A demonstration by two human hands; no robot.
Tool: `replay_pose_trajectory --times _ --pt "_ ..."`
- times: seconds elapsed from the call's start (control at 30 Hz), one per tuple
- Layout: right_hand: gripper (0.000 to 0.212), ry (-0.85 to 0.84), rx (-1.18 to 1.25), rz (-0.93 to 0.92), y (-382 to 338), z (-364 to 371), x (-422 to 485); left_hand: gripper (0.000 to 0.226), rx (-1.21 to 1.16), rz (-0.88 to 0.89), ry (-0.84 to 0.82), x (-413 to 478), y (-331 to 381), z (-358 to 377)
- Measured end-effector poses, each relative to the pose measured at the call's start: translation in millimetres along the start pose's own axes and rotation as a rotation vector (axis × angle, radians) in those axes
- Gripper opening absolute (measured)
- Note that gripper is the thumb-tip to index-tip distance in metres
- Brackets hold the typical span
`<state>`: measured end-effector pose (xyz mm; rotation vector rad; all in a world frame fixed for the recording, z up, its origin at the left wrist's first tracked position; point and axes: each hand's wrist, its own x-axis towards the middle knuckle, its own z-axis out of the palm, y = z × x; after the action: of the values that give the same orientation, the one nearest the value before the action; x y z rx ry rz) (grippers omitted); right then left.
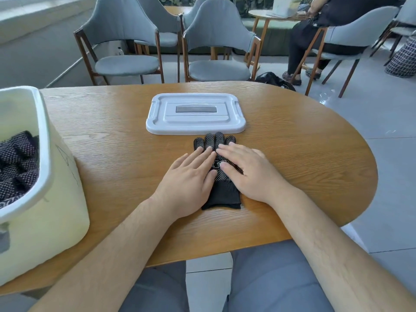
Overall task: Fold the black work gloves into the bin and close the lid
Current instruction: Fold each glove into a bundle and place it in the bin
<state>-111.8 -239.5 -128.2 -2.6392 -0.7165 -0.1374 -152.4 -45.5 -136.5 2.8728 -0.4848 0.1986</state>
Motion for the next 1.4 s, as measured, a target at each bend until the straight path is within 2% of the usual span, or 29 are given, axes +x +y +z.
replay_pose_trajectory --times 0.1,0.23,0.43,0.57,0.7,0.83,0.9,0.97,1.07,1.13,1.2,1.27,1.4 --pt "0.053 -0.144 -0.061 0.031 -1.1 -0.4 -0.1 0.083 0.033 0.005 -0.073 -0.8 -1.7 0.8" --pt "0.063 -0.201 -0.114 0.043 -4.7 -1.9 -3.5 0.073 0.017 0.011 -0.123 -2.3 -1.9 -0.7" --pt "0.067 -0.234 -0.163 0.018 -2.9 -2.3 -3.6 0.068 -0.048 0.005 -0.058 -4.3 0.8 -4.8" --pt "0.067 -0.191 -0.151 0.005 -3.3 -1.5 -3.7 0.062 -0.071 0.016 0.013 -3.9 2.0 -5.9" --pt "0.082 -0.173 -0.156 0.018 -5.1 -0.8 -12.2 0.061 -0.034 -0.003 -0.119 -2.5 2.1 -5.2" --pt "0.072 -0.246 -0.192 0.065 -4.3 -1.6 -14.3 0.062 0.012 -0.001 -0.187 1.7 2.7 -7.3" --pt "0.070 -0.222 -0.168 0.065 -4.1 -1.6 -14.6 0.063 0.010 -0.003 -0.208 1.1 2.8 -7.8" --pt "0.072 -0.136 -0.089 0.064 -2.9 -2.2 -19.3 0.062 -0.010 0.007 -0.152 -1.1 2.3 -6.2" --pt "0.071 -0.008 0.013 0.057 -3.7 -3.0 -35.2 0.062 -0.070 0.109 0.122 -12.3 3.4 -10.7" --pt "0.066 0.088 0.028 0.034 -4.0 -4.1 -48.8 0.050 -0.122 0.229 0.233 -25.3 2.6 -16.1" --pt "0.054 0.181 0.101 -0.054 -5.0 -8.0 -61.8 0.040 -0.131 0.329 0.234 -37.5 -1.0 -19.8" --pt "0.040 0.185 0.177 -0.158 -5.9 -9.8 -69.5 0.038 -0.113 0.343 0.176 -42.3 -5.7 -20.5" --pt "0.042 0.138 0.139 -0.215 -6.5 -6.8 -71.0 0.027 -0.118 0.327 0.199 -38.3 -6.3 -14.4"
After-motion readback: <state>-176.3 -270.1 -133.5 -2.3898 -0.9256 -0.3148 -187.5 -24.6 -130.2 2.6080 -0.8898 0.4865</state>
